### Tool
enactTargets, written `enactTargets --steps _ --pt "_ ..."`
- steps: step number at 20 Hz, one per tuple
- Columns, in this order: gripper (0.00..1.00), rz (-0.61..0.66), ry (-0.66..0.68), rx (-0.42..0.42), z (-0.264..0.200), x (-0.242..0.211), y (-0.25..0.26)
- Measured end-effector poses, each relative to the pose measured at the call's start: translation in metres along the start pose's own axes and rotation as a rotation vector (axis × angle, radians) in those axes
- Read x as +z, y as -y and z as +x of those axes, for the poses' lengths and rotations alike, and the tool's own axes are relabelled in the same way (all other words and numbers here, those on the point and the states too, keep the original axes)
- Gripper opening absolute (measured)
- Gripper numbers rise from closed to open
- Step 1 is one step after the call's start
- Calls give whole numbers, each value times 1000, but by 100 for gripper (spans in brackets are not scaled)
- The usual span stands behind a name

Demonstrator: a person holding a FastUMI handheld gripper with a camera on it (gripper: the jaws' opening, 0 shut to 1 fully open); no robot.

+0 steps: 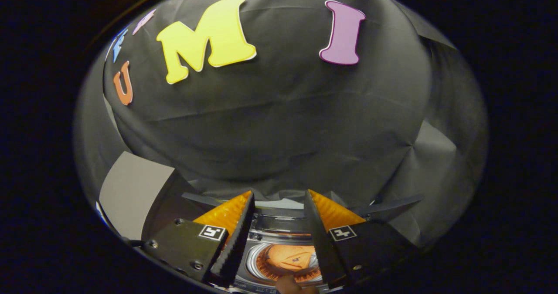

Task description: Put the clothes into the washing machine and then close the washing machine lid.

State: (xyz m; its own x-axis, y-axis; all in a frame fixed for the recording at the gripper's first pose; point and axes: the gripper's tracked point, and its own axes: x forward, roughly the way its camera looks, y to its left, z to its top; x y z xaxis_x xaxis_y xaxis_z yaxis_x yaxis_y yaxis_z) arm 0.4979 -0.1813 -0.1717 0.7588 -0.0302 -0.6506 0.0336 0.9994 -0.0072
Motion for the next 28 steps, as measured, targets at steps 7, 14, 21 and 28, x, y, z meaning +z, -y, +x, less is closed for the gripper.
enactTargets --steps 7,14,21,28 --pt "73 0 59 3 -20 -17 -1" --pt "73 35 32 -11 -46 -44 -5" --pt "73 35 -20 -62 -67 -74 -8" --pt "73 50 -55 -94 -78 -99 -10"
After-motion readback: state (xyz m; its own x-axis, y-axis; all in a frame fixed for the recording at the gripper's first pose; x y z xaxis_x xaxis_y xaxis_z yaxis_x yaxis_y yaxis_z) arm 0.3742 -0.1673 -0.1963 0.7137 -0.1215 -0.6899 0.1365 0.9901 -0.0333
